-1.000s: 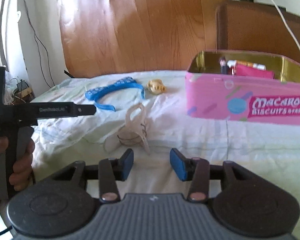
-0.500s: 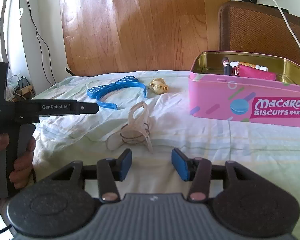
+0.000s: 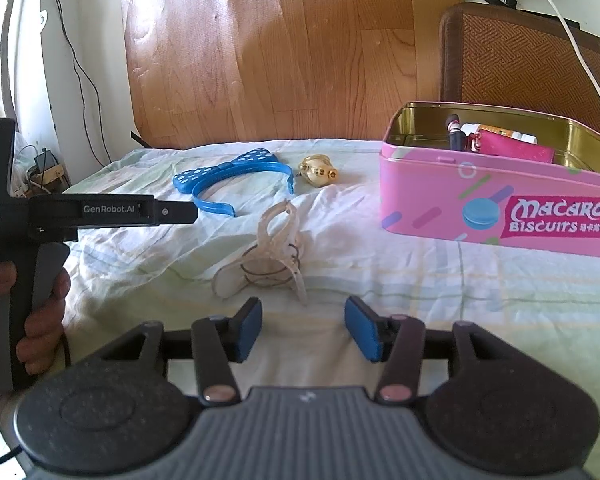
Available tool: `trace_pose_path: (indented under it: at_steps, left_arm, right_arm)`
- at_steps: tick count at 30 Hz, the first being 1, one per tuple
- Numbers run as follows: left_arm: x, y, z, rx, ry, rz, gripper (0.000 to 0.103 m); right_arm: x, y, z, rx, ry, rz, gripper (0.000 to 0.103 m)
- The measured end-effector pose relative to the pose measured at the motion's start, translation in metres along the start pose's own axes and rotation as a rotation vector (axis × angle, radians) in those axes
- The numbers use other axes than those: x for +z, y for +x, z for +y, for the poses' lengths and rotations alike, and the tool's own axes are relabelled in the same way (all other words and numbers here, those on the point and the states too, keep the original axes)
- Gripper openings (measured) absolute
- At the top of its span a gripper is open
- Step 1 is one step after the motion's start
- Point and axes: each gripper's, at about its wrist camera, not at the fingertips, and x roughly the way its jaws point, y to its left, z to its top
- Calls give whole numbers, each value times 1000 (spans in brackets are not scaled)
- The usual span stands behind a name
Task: Organize rigid objects
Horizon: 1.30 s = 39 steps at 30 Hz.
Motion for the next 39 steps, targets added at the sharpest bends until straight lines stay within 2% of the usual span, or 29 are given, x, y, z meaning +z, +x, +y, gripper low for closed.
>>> trace_pose_path:
  at_steps: [33, 39]
  left_arm:
    - [0, -1, 0, 0, -1, -2, 58]
    - [3, -8, -4, -43, 9, 8, 58]
  right_arm:
    - [0, 0, -1, 3, -3, 4, 48]
    - [1, -2, -3, 6, 4, -9, 48]
